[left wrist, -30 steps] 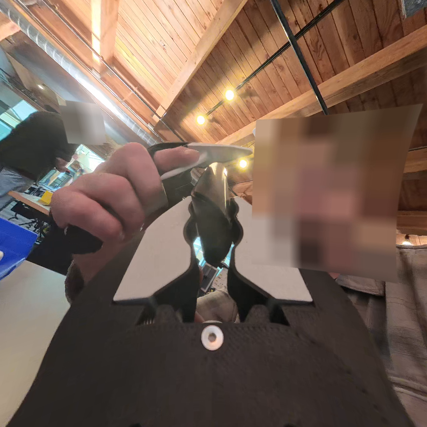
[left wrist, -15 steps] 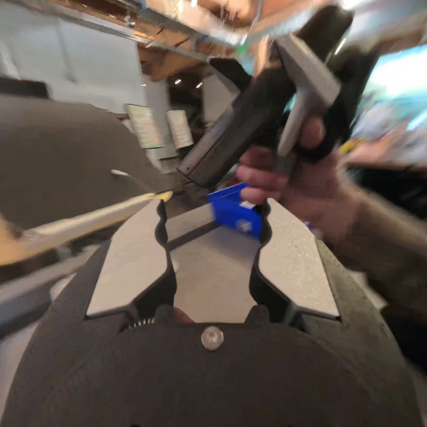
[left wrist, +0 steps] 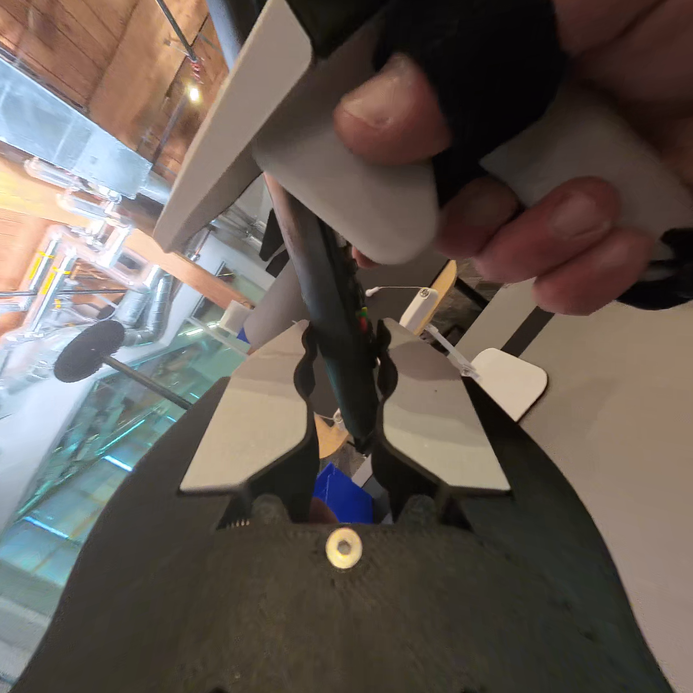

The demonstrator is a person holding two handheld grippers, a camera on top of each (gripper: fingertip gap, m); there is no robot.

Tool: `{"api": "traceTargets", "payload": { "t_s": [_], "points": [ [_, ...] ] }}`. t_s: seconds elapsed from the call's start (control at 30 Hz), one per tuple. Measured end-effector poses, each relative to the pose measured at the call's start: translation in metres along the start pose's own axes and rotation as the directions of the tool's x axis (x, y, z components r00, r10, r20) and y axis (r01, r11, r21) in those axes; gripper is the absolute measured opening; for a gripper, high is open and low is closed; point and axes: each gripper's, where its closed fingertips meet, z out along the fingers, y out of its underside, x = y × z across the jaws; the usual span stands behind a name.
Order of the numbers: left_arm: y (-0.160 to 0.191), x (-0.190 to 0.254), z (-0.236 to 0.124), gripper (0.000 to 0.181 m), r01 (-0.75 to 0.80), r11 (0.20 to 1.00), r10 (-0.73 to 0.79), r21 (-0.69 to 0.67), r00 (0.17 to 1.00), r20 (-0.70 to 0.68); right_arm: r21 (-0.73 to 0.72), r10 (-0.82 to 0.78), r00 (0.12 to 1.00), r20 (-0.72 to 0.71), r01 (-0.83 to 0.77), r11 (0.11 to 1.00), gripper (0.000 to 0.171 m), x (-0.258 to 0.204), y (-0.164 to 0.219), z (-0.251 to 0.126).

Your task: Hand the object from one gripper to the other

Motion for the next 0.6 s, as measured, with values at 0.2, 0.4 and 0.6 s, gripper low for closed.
{"api": "traceTargets", "payload": {
  "t_s": [0.2,0.4,0.6],
  "points": [
    [0.005,-0.004,0.000,0.025,0.136,0.991,-0.136,-0.002,0.990,-0.026,-0.020,0.005,1.000,-0.005,-0.005,1.000,0.060,-0.003,0.001,0.002],
    [-0.020,0.011,-0.014,0.025,0.673,0.739,-0.591,-0.015,0.638,-0.494,0.019,-0.135,0.983,0.123,0.134,0.991,0.074,-0.011,-0.019,-0.023],
    [-0.067,0.025,-0.060,0.025,0.862,0.450,-0.475,-0.233,0.010,-0.880,-0.022,-0.094,0.909,0.406,0.113,0.993,0.075,-0.044,-0.012,-0.048]
  ]
}}
